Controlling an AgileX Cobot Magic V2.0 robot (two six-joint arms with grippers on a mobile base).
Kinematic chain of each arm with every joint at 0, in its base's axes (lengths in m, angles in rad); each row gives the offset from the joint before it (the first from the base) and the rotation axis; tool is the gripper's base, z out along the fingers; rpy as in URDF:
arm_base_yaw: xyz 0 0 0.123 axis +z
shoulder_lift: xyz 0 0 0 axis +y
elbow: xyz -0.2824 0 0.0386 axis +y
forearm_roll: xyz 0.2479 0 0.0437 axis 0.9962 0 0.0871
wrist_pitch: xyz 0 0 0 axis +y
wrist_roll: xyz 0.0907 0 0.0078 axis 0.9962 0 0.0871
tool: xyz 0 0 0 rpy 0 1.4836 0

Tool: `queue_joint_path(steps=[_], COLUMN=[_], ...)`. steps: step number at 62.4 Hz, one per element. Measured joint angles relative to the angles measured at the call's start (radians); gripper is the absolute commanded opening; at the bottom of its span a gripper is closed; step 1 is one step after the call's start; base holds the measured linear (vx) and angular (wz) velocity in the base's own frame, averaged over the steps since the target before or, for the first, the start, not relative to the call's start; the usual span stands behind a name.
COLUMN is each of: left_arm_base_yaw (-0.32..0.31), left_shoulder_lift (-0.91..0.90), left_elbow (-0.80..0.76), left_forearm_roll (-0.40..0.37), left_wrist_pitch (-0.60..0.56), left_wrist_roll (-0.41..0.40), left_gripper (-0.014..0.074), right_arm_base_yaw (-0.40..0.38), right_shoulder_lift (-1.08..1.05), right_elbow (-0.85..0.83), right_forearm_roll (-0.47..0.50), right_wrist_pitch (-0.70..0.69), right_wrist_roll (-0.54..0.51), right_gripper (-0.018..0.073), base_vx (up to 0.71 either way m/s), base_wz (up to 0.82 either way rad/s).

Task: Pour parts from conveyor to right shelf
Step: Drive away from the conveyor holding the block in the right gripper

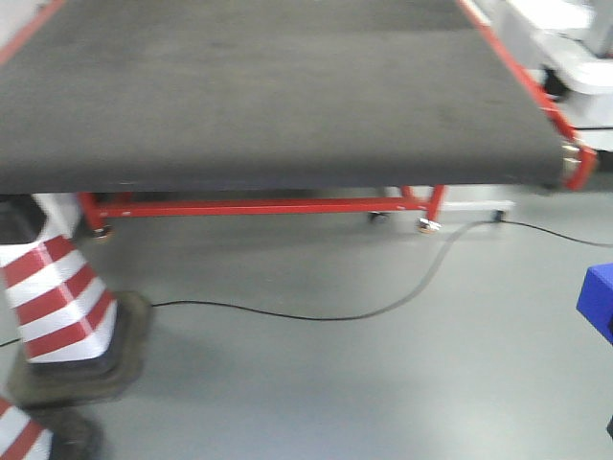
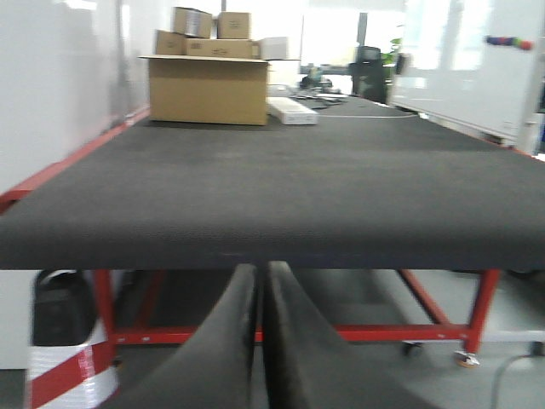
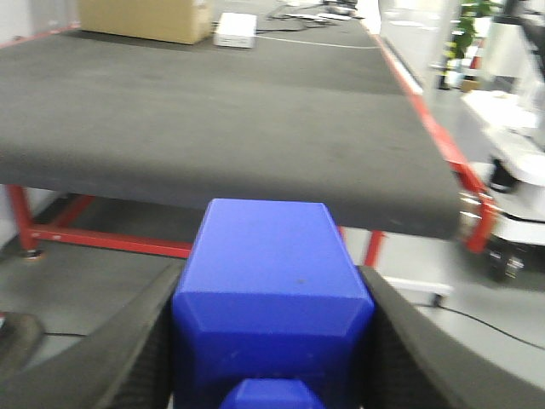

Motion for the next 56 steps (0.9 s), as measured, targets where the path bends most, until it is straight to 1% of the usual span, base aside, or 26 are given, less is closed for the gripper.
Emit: queue_joint_path(steps=[56], left_arm_base_yaw=[0.0], left_shoulder_lift=[0.0], left_elbow=[0.0], left_forearm_roll=[0.0], left_wrist_pitch=[0.0], left_wrist_roll=[0.0], left_gripper=[-0.0006], right_arm_base_yaw=[0.0], right_shoulder_lift=[0.0], right_elbow=[0.0], right_forearm_roll=[0.0], right_wrist_pitch=[0.0], right_wrist_roll=[0.0], right_gripper=[-0.0005], base_vx=[-0.18], base_wz=[-0.77])
